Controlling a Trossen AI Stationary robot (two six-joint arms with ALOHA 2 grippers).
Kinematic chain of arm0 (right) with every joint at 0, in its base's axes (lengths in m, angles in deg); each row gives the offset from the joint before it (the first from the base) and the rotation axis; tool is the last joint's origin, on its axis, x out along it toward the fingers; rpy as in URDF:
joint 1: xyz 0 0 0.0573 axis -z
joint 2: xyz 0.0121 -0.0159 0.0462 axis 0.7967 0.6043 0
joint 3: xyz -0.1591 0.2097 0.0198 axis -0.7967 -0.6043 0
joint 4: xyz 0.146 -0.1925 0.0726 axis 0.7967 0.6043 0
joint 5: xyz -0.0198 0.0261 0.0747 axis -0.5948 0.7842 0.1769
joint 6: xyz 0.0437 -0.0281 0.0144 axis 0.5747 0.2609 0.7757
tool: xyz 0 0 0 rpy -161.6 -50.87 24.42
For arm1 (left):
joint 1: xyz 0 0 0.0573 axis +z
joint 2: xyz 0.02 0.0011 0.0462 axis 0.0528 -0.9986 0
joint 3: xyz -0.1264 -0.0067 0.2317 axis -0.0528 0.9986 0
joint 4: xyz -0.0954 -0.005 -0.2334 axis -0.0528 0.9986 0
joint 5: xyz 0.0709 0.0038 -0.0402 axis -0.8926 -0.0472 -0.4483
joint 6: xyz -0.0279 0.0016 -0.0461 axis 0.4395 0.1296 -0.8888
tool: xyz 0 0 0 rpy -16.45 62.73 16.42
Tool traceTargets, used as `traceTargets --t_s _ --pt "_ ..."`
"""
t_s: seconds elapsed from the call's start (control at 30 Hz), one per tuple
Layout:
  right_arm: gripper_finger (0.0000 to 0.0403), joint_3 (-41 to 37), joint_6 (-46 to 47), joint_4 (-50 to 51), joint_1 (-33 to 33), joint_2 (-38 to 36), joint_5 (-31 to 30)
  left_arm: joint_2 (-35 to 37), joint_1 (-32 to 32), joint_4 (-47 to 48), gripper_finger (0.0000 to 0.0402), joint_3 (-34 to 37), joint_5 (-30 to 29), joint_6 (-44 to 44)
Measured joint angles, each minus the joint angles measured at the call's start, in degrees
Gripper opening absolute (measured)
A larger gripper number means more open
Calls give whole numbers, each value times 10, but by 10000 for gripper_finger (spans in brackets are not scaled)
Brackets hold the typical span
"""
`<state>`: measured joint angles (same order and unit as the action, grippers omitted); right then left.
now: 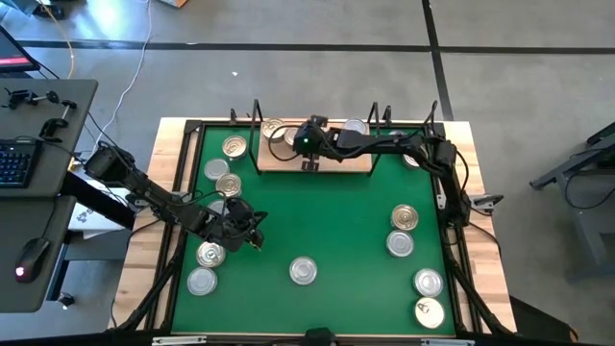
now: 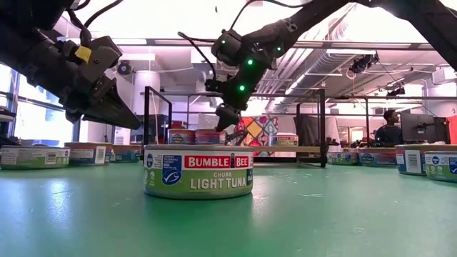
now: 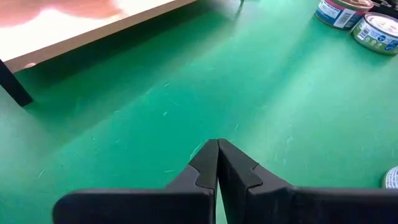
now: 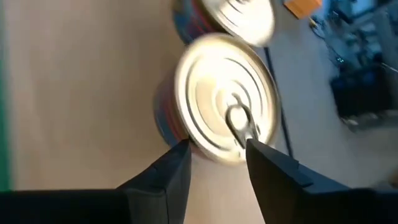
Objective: Stack canned seafood by type on shelf
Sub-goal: Put the blue pink tuna can on the shelf
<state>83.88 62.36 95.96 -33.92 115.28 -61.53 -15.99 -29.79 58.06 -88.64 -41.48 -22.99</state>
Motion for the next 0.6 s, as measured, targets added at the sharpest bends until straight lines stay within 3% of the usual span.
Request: traceTargets --t_s 0.2,0.27,0.37,0.5,0.6 --pt "142 32 11 61 -2 -1 -79 0 0 0 0 0 -2 0" --pt "142 45 25 73 -2 -1 -76 0 0 0 0 0 -2 0" --pt "142 65 40 82 -2 -1 -4 0 0 0 0 0 -2 0" --pt "141 78 43 83 -1 -1 149 0 0 0 0 0 -2 0" --pt "133 75 48 71 3 -1 218 0 0 0 0 0 -2 0"
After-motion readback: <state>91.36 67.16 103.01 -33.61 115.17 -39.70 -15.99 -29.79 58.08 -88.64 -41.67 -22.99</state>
